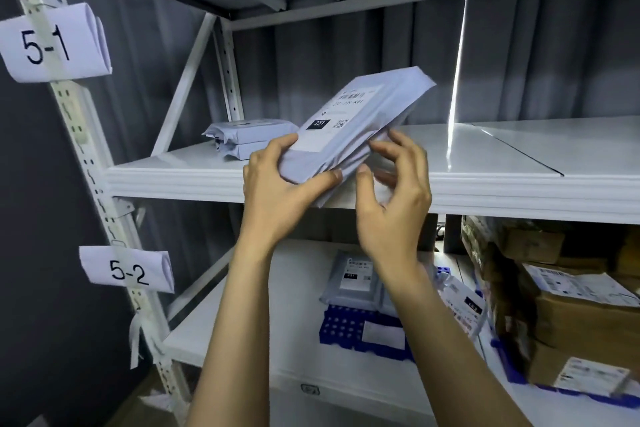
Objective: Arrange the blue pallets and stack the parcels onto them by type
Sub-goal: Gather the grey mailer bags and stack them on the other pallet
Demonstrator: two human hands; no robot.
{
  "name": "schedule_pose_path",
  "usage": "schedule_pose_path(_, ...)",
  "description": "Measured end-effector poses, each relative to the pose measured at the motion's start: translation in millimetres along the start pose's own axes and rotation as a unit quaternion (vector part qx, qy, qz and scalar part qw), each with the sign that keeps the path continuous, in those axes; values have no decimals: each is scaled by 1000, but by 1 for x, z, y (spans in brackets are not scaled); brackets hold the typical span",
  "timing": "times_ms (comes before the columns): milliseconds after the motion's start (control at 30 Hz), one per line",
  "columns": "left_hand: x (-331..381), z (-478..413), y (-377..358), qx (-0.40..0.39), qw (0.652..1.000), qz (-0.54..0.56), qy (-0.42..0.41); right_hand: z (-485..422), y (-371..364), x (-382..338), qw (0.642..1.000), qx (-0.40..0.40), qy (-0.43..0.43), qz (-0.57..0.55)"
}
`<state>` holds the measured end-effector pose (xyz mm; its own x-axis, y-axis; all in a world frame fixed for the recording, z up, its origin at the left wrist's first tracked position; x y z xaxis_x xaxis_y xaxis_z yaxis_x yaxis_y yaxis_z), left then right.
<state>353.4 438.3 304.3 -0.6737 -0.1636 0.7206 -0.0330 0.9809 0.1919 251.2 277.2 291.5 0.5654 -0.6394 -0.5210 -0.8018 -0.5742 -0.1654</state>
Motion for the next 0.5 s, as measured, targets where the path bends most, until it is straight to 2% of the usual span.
schedule_pose_path(133,6,54,9,17,999,28,-24,38,14,-4,992,11,-35,-121)
schedule_pose_path(300,0,118,11,74,994,-16,-81,84,18,-7,950,-31,-89,-296)
schedule_pose_path(400,-16,150,7,127,987,-50,-89,107,12,-1,943,-71,-124,-301)
schedule_pose_path(500,-44,173,9,172,982,-52,-59,131,5,13,946,-110,-166,-256)
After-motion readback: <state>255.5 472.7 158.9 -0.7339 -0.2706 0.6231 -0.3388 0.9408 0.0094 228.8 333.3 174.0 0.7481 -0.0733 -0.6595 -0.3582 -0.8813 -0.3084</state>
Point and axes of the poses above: each hand's wrist, its own z-axis away from the middle knuckle, its own y-axis out of the back of the hand, x = y × z, the point moved 9 cm from there along -z, towards the middle knuckle, and after that the axes turned 5 degrees about z, right-handed, at the moved point
